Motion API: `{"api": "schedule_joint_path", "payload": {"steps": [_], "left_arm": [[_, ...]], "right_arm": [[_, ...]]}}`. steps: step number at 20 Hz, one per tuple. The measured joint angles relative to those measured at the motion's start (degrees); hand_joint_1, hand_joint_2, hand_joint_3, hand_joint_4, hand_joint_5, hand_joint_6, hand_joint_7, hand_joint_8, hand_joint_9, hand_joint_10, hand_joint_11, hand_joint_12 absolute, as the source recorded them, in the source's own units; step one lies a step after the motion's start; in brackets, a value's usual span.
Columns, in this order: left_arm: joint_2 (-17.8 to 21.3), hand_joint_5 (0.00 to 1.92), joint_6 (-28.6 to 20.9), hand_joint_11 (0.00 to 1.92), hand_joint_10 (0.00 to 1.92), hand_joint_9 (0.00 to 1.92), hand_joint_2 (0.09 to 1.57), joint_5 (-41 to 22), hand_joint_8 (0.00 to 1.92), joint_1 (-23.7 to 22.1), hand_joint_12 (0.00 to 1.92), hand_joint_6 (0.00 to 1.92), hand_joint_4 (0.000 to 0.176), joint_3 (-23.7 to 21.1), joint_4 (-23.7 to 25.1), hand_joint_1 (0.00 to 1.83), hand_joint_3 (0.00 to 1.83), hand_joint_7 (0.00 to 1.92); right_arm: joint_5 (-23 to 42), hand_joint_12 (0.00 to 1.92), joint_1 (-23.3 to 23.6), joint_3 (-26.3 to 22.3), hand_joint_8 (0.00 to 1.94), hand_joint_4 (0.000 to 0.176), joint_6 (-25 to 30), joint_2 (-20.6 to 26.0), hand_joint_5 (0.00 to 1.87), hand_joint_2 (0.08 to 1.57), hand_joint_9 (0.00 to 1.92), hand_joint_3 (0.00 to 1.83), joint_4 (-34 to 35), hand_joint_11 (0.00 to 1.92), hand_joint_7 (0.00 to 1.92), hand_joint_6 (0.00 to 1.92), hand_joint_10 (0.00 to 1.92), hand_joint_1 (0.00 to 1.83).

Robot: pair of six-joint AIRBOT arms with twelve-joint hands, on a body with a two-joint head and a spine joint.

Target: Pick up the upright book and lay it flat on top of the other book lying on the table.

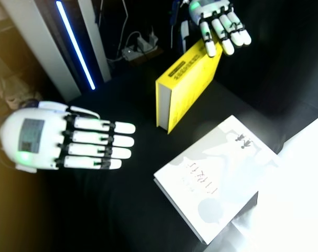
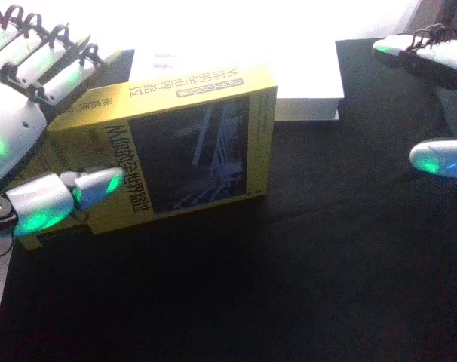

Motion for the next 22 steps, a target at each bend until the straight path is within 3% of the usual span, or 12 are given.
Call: {"api": "schedule_joint_path", "payload": {"steps": [1, 6, 7, 9, 10, 13, 15, 17, 18, 20, 21, 22], "left_arm": [[-0.1, 0.0, 0.0, 0.0, 0.0, 0.0, 1.25, -0.1, 0.0, 0.0, 0.0, 0.0, 0.058, 0.0, 0.2, 0.03, 0.06, 0.0], [-0.2, 0.0, 0.0, 0.0, 0.0, 0.0, 1.21, 0.1, 0.0, 0.0, 0.0, 0.0, 0.077, 0.0, 0.0, 0.06, 0.02, 0.0], [-0.3, 0.0, 0.0, 0.0, 0.0, 0.0, 1.18, 0.1, 0.0, 0.0, 0.0, 0.0, 0.088, 0.0, 0.0, 0.12, 0.0, 0.0], [-0.3, 0.0, 0.0, 0.0, 0.0, 0.0, 1.14, 0.1, 0.0, 0.1, 0.0, 0.0, 0.081, 0.1, -0.1, 0.39, 0.0, 0.0], [-0.3, 0.0, 0.0, 0.0, 0.0, 0.0, 1.13, 0.2, 0.0, 0.1, 0.0, 0.0, 0.097, 0.2, -0.3, 0.47, 0.0, 0.0], [-0.3, 0.0, 0.0, 0.0, 0.0, 0.0, 1.09, 0.6, 0.0, 0.8, 0.0, 0.0, 0.118, 0.3, -1.5, 0.76, 0.0, 0.0], [-0.5, 0.0, -0.1, 0.0, 0.0, 0.0, 1.12, 0.7, 0.0, 0.8, 0.0, 0.0, 0.1, 0.8, -2.5, 0.71, 0.0, 0.0], [-1.0, 0.0, -0.2, 0.0, 0.0, 0.0, 1.11, 0.5, 0.0, 0.8, 0.0, 0.0, 0.141, 1.3, -3.7, 0.71, 0.0, 0.0], [-1.2, 0.0, -0.2, 0.0, 0.0, 0.0, 1.11, 0.9, 0.0, 0.5, 0.0, 0.0, 0.116, 1.8, -3.9, 0.73, 0.0, 0.0], [-1.7, 0.0, -0.4, 0.0, 0.0, 0.0, 1.1, 0.8, 0.0, -0.1, 0.0, 0.0, 0.106, 2.2, -5.0, 0.7, 0.0, 0.0], [-2.0, 0.0, -0.3, 0.0, 0.0, 0.0, 1.09, 1.1, 0.0, -0.5, 0.0, 0.0, 0.05, 2.7, -5.1, 0.53, 0.0, 0.0], [-2.4, 0.0, -0.3, 0.0, 0.0, 0.0, 1.06, 0.9, 0.0, -0.6, 0.0, 0.0, 0.085, 3.0, -5.6, 0.47, 0.0, 0.0]], "right_arm": [[0.0, 0.0, 0.0, 0.0, 0.0, 0.0, 0.0, -0.1, 0.0, 1.23, 0.0, 0.17, 0.0, 0.0, 0.0, 0.0, 0.0, 0.37], [0.0, 0.0, 0.0, 0.0, 0.0, 0.0, 0.0, -0.5, 0.0, 1.26, 0.0, 0.14, 0.0, 0.0, 0.0, 0.0, 0.0, 0.31], [0.0, 0.0, 0.0, 0.0, 0.0, 0.0, 0.0, -0.7, 0.0, 1.26, 0.0, 0.13, 0.0, 0.0, 0.0, 0.0, 0.0, 0.39], [0.0, 0.0, 0.0, 0.0, 0.0, 0.0, 0.0, -0.8, 0.0, 1.25, 0.0, 0.11, 0.0, 0.0, 0.0, 0.0, 0.0, 0.49], [0.1, 0.0, -0.1, 0.0, 0.0, 0.0, 0.0, -0.8, 0.0, 1.25, 0.0, 0.11, 0.2, 0.0, 0.0, 0.0, 0.0, 0.5], [-0.1, 0.0, -0.6, 0.0, 0.0, 0.0, 0.0, -0.8, 0.0, 1.25, 0.0, 0.08, 0.3, 0.0, 0.0, 0.0, 0.0, 0.53], [0.0, 0.0, -0.7, 0.0, 0.0, 0.0, -0.1, -0.8, 0.0, 1.25, 0.0, 0.08, 0.3, 0.0, 0.0, 0.0, 0.0, 0.55], [0.0, 0.0, -0.9, 0.0, 0.0, 0.0, 0.0, -1.1, 0.0, 1.25, 0.0, 0.06, 0.6, 0.0, 0.0, 0.0, 0.0, 0.54], [0.0, 0.0, -1.1, 0.0, 0.0, 0.0, 0.0, -1.2, 0.0, 1.26, 0.0, 0.06, 0.5, 0.0, 0.0, 0.0, 0.0, 0.53], [-0.2, 0.0, -1.1, 0.0, 0.0, 0.0, 0.0, -1.2, 0.0, 1.27, 0.0, 0.06, 0.3, 0.0, 0.0, 0.0, 0.0, 0.52], [0.0, 0.0, -1.1, 0.0, 0.0, 0.0, 0.0, -1.2, 0.0, 1.27, 0.0, 0.06, 0.4, 0.0, 0.0, 0.0, 0.0, 0.56], [-0.1, 0.0, -1.1, 0.0, 0.0, 0.0, 0.0, -1.2, 0.0, 1.27, 0.0, 0.05, 0.6, 0.0, 0.0, 0.0, 0.0, 0.59]]}}
